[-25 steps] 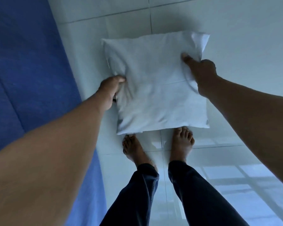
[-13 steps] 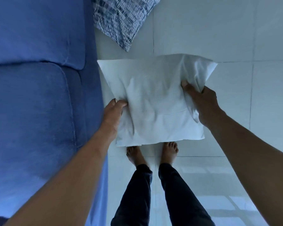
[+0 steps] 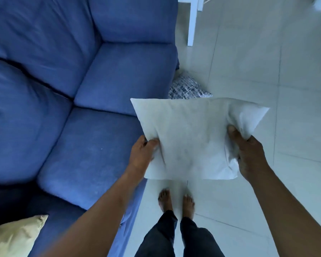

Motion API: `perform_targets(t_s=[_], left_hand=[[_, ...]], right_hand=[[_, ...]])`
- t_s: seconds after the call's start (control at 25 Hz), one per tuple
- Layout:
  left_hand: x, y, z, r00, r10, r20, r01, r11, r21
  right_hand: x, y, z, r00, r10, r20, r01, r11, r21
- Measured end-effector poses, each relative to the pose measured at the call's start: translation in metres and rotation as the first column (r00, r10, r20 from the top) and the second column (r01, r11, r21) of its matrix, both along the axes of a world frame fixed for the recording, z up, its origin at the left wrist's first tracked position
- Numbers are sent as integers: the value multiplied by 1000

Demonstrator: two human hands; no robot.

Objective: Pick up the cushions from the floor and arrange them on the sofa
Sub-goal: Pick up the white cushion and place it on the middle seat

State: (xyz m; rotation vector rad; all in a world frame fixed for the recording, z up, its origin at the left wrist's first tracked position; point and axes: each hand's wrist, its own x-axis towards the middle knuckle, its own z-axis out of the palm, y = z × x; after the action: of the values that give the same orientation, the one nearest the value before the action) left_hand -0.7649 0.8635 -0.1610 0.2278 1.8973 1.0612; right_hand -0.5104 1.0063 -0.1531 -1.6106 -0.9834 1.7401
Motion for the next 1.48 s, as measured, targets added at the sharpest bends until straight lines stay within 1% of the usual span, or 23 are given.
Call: perform_targets(t_s=[0.08, 0.2, 0.36, 0.52, 0.72, 0.84, 0.92, 1.04, 1.2, 1.36, 1.48], left_hand=[[-11, -19, 36, 997, 70, -34, -68, 996, 55], [-29, -52, 78, 982, 179, -63, -171, 978, 120], [-53, -89, 104, 948, 315, -44, -301, 934, 192], [-87, -124, 121, 873, 487, -9, -471, 849, 239], [-135, -150, 128, 783, 622, 3, -598, 751, 280], [-173, -168, 125, 699, 715, -19, -681, 674, 284], [-192, -179, 121, 651, 758, -27, -726, 633, 268], [-223, -195, 118, 571, 821, 24, -800, 549, 243], [-260, -222, 117, 470, 882, 30, -863, 452, 227], [-284, -255, 101, 391, 919, -53, -897, 393, 202], [-302, -274, 86, 327, 944, -47, -924, 330, 192]], right_hand=[[-18, -5, 34, 997, 43, -71, -41, 999, 25], [-54, -8, 70, 976, 161, -148, -153, 986, 66], [-102, -13, 101, 942, 289, -168, -270, 954, 127], [-168, -19, 116, 886, 434, -162, -406, 896, 179], [-255, -27, 119, 842, 526, -124, -493, 841, 224], [-317, -33, 119, 823, 561, -87, -539, 820, 190], [-354, -39, 119, 784, 618, -51, -608, 783, 133], [-406, -54, 114, 721, 693, -19, -689, 719, 91], [-466, -73, 107, 642, 767, 17, -765, 638, 89], [-515, -88, 94, 557, 830, 39, -827, 550, 117], [-557, -94, 81, 509, 858, 68, -858, 500, 114]])
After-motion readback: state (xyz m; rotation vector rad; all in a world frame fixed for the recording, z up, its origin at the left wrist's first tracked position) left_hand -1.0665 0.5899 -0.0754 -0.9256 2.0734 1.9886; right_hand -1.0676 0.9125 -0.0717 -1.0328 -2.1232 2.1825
